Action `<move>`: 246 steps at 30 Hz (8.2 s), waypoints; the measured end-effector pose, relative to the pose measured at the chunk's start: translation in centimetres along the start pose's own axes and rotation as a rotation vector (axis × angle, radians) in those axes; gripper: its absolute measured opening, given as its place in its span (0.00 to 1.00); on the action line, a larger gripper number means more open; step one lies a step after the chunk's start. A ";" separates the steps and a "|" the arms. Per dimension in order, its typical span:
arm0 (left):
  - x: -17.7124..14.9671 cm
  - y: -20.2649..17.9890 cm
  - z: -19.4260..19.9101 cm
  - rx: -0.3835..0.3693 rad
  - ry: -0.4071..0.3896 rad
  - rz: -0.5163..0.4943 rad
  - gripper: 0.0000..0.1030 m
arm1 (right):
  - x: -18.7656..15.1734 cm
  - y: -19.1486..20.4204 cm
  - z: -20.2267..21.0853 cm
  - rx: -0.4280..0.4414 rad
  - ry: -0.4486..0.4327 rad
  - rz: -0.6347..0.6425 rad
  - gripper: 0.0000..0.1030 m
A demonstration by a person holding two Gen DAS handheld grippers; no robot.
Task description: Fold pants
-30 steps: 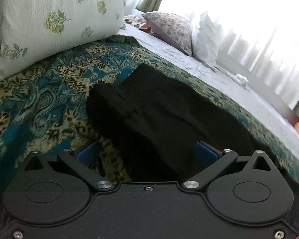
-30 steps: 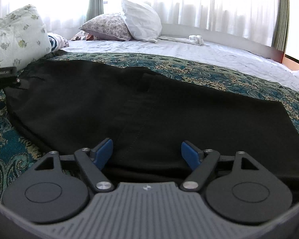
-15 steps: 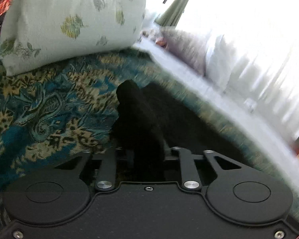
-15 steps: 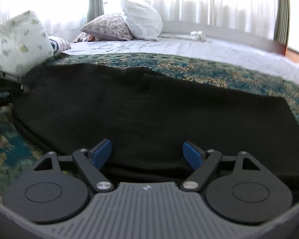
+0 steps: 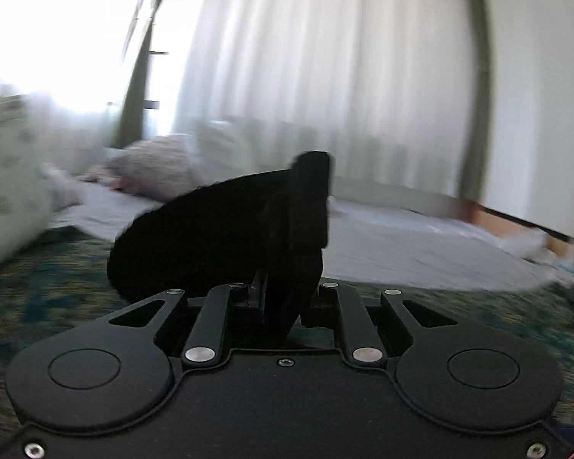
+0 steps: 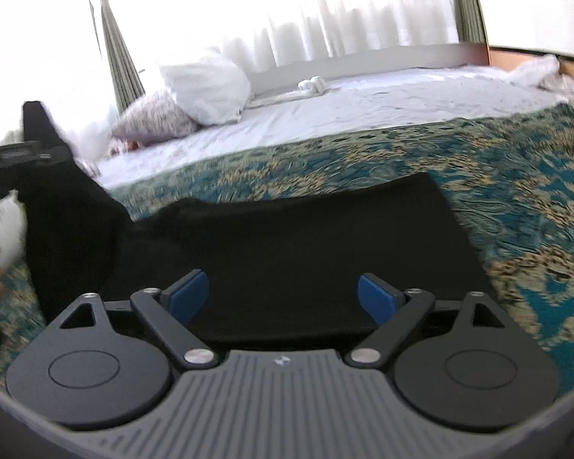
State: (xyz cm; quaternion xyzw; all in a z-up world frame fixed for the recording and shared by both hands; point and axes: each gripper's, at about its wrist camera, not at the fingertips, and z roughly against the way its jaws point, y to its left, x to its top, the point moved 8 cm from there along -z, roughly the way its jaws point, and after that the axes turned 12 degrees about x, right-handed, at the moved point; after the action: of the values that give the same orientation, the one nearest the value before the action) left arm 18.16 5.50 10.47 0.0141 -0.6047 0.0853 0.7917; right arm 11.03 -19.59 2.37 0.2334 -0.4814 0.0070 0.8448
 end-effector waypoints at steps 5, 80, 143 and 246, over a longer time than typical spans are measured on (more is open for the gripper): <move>-4.0 -12.3 1.5 -0.144 0.042 -0.234 0.14 | 0.3 -4.9 4.7 -0.120 -0.079 -0.039 0.97; -10.7 -6.3 -18.7 -0.092 0.447 -0.150 0.04 | 4.0 -9.9 -10.2 -0.449 0.076 0.257 0.51; -10.2 1.3 3.9 -0.106 0.441 -0.083 0.46 | -2.4 3.9 -1.9 -0.290 0.002 0.345 0.95; -18.0 -3.7 8.5 -0.080 0.397 -0.256 1.00 | -8.8 -1.5 2.0 -0.184 0.126 0.267 1.00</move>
State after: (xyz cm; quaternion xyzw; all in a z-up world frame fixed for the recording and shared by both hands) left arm 6.00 -1.30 -4.28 0.0425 -0.4336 -0.0387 0.8993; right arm 5.07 -19.86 -4.50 0.0882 -0.4531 0.0898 0.8825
